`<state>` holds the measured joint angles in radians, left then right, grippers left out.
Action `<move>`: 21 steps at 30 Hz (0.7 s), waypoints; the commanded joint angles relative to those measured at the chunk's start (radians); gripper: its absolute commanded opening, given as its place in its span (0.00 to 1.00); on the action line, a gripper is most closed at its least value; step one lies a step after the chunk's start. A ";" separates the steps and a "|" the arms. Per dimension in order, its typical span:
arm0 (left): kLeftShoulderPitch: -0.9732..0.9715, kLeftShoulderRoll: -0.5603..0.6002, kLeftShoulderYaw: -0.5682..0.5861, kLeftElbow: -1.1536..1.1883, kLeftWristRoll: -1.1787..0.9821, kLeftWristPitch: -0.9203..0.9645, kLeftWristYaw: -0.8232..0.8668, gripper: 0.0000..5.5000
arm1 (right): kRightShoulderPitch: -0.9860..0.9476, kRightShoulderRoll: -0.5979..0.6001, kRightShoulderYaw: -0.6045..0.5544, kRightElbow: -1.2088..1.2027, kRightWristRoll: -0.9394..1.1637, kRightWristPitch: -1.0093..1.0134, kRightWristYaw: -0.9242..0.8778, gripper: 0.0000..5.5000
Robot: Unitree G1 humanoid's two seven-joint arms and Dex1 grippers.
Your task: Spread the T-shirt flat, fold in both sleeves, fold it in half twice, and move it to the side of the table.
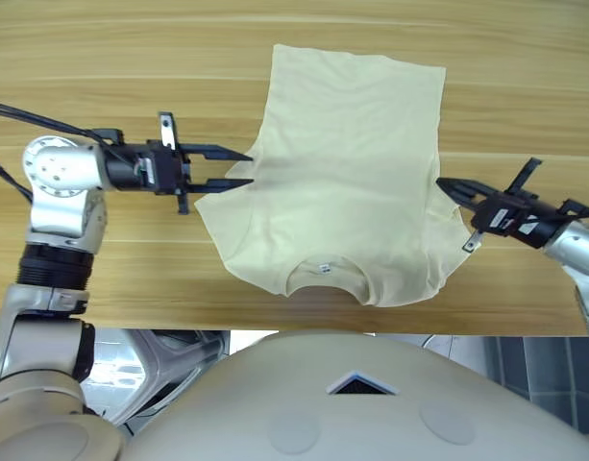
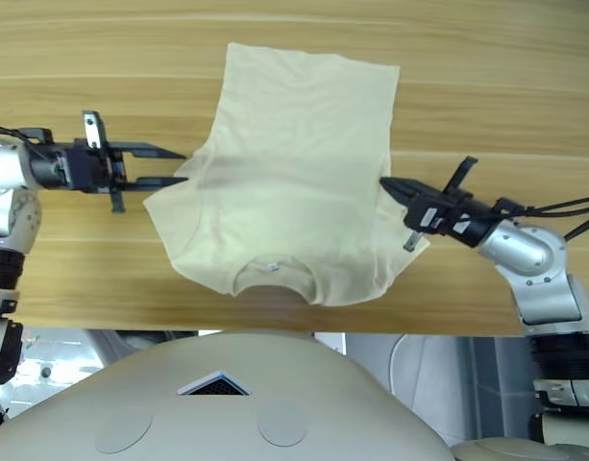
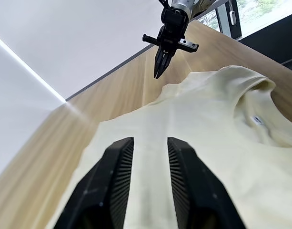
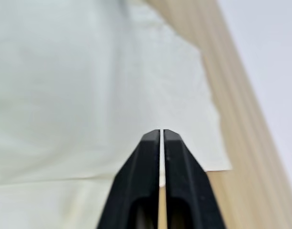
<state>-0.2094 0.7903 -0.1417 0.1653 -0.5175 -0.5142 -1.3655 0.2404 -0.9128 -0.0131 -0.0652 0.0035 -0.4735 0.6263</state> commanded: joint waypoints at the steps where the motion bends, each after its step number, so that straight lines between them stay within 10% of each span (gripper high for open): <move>1: 0.028 0.080 0.107 0.038 0.010 0.007 -0.031 0.34 | -0.059 0.037 -0.050 0.014 -0.020 0.023 -0.046 0.15; 10: 0.165 0.192 0.074 0.369 0.564 -0.245 0.177 0.60 | -0.058 0.056 -0.132 0.028 -0.016 0.031 -0.064 0.45; 21: 0.128 0.157 -0.055 0.432 0.755 -0.354 0.363 0.60 | -0.050 0.074 -0.143 0.008 0.012 0.016 -0.025 0.45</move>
<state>-0.1030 0.9797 -0.1432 0.5825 0.1722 -0.8718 -1.0069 0.1899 -0.8408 -0.1507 -0.0512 0.0069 -0.4546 0.5872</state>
